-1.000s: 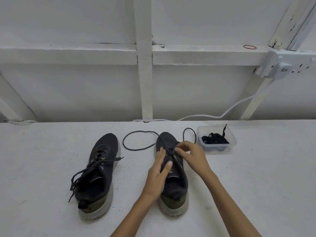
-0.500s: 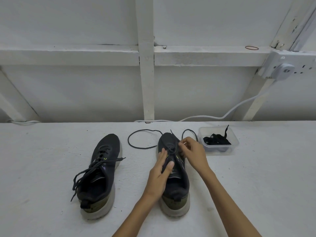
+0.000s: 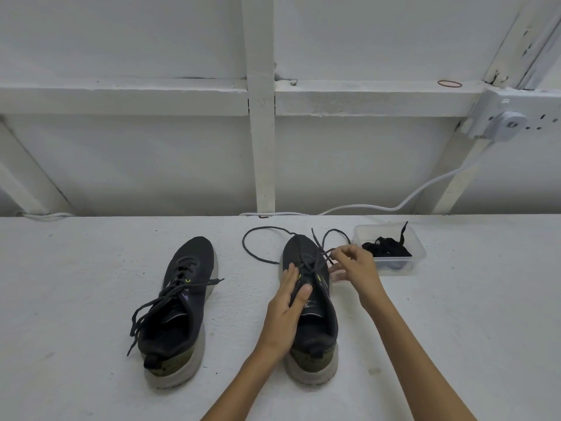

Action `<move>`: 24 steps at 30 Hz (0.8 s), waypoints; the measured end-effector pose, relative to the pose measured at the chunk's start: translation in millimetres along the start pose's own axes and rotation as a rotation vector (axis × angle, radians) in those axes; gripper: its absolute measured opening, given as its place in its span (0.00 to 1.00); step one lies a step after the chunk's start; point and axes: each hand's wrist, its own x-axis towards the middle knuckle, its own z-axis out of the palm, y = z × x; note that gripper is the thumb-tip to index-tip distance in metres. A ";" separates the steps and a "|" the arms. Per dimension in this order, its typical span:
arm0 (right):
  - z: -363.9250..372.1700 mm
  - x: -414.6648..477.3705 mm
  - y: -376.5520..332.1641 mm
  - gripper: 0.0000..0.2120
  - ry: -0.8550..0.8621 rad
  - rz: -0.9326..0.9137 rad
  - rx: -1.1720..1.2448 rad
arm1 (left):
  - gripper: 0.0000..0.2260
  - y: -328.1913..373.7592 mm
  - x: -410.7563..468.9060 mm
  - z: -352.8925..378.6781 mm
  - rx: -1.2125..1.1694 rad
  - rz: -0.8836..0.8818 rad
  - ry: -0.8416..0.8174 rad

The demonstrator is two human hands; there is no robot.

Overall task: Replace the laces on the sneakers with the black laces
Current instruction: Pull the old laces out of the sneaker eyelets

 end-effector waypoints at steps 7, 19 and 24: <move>1.7 -16.1 4.3 0.10 -0.225 0.051 -0.077 | 0.32 0.8 -0.9 1.6 0.005 -0.002 0.011; 0.6 -16.9 -2.1 0.05 -0.241 0.148 -0.095 | 0.32 -0.6 -0.6 3.2 -0.010 -0.006 0.024; -1.8 -5.8 -2.5 0.02 -0.004 0.070 0.114 | 0.32 0.6 -1.8 2.2 -0.020 -0.003 0.027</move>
